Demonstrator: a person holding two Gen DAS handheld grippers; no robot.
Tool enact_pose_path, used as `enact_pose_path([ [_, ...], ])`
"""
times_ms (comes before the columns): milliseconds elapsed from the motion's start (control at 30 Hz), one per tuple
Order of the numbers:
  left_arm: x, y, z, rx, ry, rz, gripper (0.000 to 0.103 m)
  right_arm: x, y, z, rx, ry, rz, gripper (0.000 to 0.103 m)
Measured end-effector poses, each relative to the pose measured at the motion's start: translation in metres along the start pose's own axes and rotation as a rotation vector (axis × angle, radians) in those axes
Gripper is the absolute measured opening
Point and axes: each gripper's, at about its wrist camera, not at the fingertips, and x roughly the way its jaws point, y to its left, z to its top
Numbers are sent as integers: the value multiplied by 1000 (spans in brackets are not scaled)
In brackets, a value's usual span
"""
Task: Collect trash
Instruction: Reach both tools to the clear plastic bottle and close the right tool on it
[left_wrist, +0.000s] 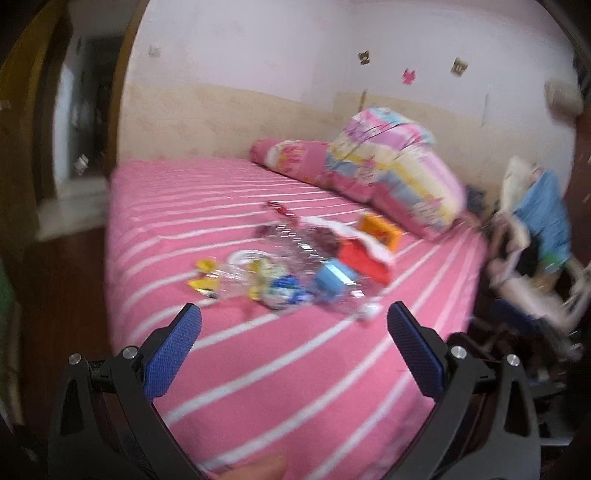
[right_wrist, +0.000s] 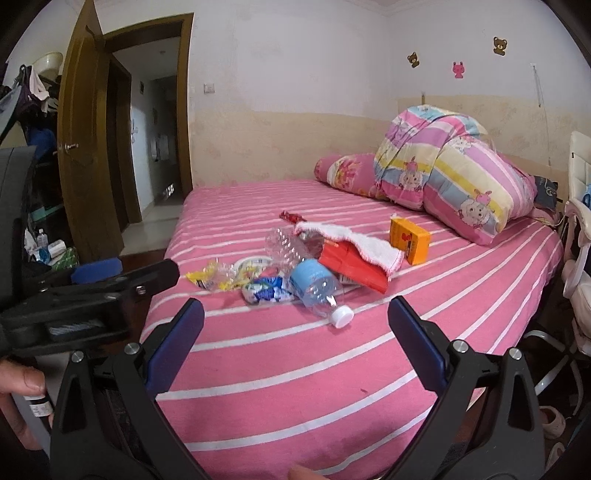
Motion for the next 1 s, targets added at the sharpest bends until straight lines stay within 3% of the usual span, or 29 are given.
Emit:
enact_pose_path([
  [100,-5,3,5,-53,3,-57,98,-4,-4,2,10,0,4,98],
  [267,17,-1,6,-92,94,-128,98,-4,-19,3,70,15,23,98],
  [333,26,-5,8,-80,87,-137,98,5,-26,3,103,59,-1,98],
  [400,36,-7,10,-69,84,-138,98,11,-31,3,123,70,27,98],
  [567,69,1,18,-130,102,-192,98,29,-30,2,86,89,60,98],
  [833,131,6,37,-210,180,-309,98,89,-44,9,9,145,102,98],
  [1000,174,1,43,-233,289,-419,98,130,-62,9,1,215,159,98],
])
